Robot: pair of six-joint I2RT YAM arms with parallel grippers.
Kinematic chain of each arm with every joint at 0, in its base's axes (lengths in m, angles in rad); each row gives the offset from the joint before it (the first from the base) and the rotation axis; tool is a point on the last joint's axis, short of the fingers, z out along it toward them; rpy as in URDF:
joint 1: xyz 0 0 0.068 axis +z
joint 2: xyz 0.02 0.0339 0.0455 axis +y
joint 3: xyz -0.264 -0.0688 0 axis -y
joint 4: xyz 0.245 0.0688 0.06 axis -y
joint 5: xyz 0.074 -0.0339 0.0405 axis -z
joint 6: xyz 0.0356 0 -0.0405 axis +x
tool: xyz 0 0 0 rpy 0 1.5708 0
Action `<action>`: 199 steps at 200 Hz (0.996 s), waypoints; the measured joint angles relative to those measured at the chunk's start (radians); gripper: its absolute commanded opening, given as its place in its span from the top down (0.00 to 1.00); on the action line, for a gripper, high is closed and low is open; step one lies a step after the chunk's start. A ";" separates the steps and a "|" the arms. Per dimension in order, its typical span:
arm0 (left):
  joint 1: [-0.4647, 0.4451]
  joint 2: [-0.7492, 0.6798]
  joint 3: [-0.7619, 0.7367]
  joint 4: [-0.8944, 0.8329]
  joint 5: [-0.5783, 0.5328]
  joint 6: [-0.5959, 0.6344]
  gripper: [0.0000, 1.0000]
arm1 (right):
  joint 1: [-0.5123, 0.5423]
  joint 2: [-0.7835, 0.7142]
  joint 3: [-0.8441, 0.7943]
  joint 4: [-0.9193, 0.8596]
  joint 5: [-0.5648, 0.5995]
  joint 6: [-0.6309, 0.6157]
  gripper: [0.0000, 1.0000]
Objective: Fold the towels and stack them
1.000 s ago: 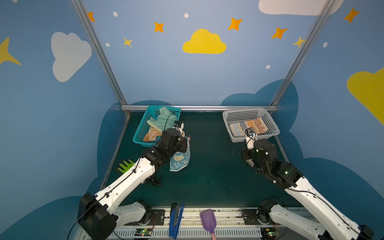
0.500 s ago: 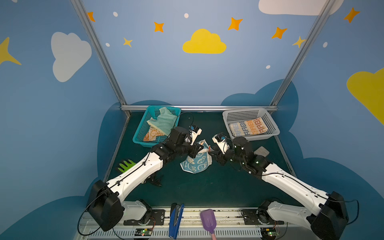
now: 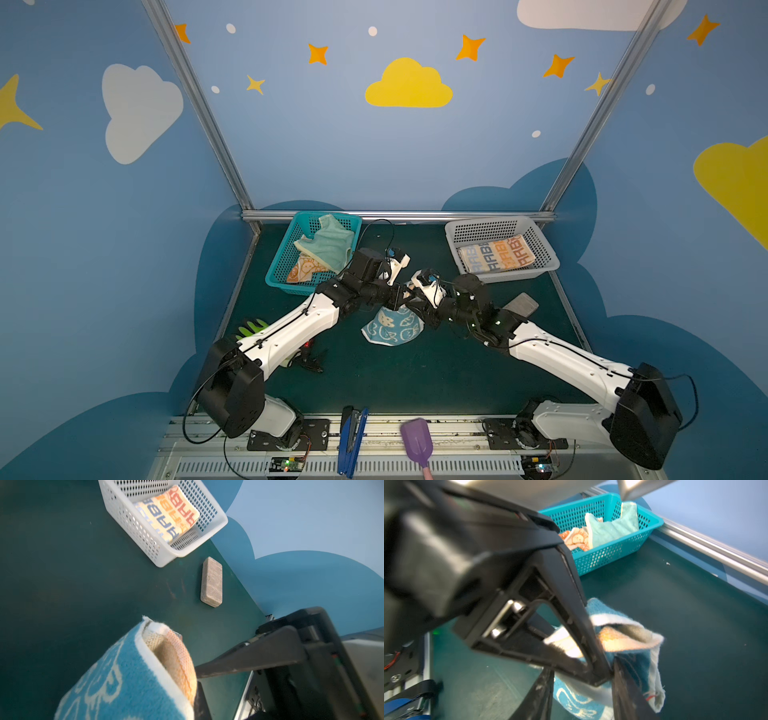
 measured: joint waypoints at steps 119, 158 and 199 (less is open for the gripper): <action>0.003 0.092 -0.026 0.170 0.076 -0.123 0.96 | -0.021 0.054 -0.031 -0.017 0.157 0.170 0.95; 0.003 0.090 -0.050 0.209 0.066 -0.130 0.96 | -0.037 0.040 -0.035 -0.033 0.154 0.178 0.90; 0.010 0.079 -0.083 0.206 0.033 -0.127 0.96 | -0.070 0.005 -0.036 -0.068 0.192 0.188 0.81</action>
